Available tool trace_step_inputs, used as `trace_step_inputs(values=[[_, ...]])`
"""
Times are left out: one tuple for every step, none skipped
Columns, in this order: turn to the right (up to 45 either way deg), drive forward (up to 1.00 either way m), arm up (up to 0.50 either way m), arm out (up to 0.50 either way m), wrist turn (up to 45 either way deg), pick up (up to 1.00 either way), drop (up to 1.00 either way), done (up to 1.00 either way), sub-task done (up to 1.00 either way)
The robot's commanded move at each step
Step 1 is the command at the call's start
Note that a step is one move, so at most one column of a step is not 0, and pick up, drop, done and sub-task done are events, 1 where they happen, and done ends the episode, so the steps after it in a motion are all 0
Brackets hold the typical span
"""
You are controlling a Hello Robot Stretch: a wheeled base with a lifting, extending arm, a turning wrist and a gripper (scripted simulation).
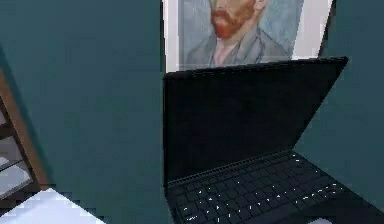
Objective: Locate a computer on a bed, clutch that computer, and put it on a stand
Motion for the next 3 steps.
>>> trace_step_inputs(values=[[-24.0, 0.00, 0.00, 0.00, 0.0, 0.00, 0.00, 0.00, 0.00], [45.0, 0.00, 0.00, 0.00, 0.0, 0.00, 0.00, 0.00, 0.00], [45.0, 0.00, 0.00, 0.00, 0.0, 0.00, 0.00, 0.00, 0.00]])
